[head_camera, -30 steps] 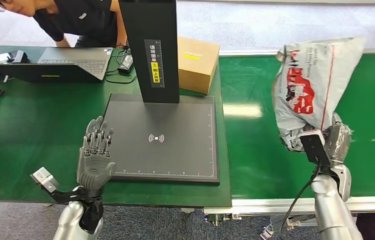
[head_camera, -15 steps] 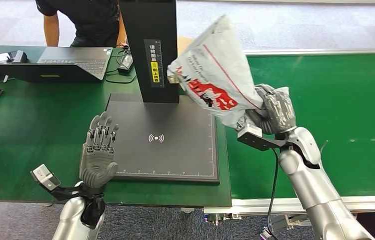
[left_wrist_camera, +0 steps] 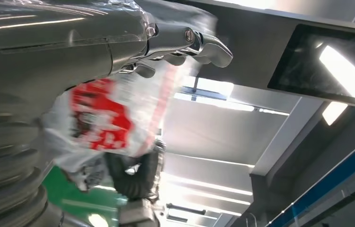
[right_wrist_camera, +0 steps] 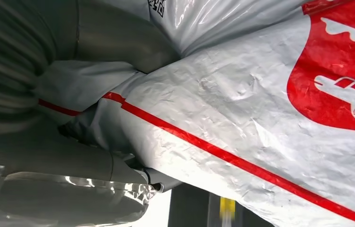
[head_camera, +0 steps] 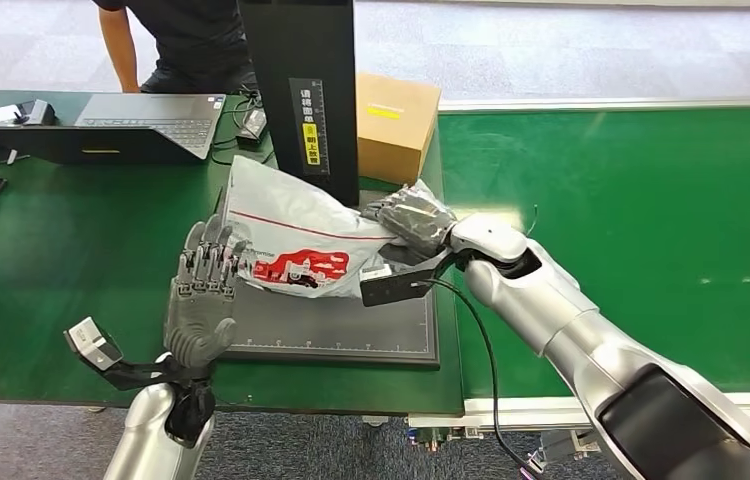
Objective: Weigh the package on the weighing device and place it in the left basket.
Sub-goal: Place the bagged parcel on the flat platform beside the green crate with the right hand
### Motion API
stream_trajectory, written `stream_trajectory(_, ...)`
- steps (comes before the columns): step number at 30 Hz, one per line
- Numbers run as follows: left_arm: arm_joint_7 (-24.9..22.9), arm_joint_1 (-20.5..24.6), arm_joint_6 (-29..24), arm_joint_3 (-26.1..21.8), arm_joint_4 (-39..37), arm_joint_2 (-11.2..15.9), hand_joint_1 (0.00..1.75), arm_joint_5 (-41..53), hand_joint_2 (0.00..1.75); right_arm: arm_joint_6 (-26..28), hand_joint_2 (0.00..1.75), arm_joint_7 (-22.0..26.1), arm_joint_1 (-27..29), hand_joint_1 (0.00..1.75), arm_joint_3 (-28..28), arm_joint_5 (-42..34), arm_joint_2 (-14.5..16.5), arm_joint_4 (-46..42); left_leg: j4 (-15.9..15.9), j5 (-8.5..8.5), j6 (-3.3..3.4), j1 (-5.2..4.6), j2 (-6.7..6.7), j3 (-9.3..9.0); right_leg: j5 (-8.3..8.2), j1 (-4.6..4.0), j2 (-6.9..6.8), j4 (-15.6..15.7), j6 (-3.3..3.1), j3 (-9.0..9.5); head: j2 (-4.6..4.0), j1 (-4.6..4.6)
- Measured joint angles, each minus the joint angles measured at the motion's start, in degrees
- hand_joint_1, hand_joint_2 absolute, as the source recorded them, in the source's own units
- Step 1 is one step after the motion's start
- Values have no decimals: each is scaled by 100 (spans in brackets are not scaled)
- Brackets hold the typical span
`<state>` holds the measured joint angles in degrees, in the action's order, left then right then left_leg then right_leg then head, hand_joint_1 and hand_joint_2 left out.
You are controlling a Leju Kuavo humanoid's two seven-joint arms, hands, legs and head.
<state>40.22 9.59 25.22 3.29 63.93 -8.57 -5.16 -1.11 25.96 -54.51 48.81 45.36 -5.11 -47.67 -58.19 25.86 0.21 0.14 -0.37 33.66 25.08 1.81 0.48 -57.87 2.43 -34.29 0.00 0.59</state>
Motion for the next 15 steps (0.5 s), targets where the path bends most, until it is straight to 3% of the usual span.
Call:
stream_trajectory(9,-8,-30,-73,8,2,3,0,26,175,-493,175,-349,-202,175,549,-50,496,1010,-1,0,0,-1,-1,2,0,0,-1,1,0,-4,0,1)
stream_trajectory(10,-12,-30,-76,11,2,3,0,32,175,-487,175,-356,-216,160,583,-60,530,1083,-1,0,0,-1,-1,2,0,0,-1,1,0,-4,0,0)
stream_trajectory(12,-27,-31,-79,18,2,3,0,36,175,-394,175,-357,-235,107,633,-78,581,1205,-1,0,0,-1,-1,2,0,0,-1,1,0,-4,0,1)
stream_trajectory(13,-36,-33,-80,21,2,3,0,37,175,-280,175,-355,-239,63,647,-82,599,1254,-1,0,0,-1,-1,2,0,0,-1,1,0,-4,0,1)
stream_trajectory(14,-43,-38,-82,23,2,3,0,37,175,-91,175,-356,-239,34,653,-77,613,1296,-1,0,0,-1,-1,2,0,0,-1,1,0,-4,0,1)
stream_trajectory(15,-48,-46,-84,25,3,3,0,37,175,145,175,-360,-240,17,656,-63,623,1333,-1,0,0,-1,-1,2,0,0,-1,1,0,-4,0,1)
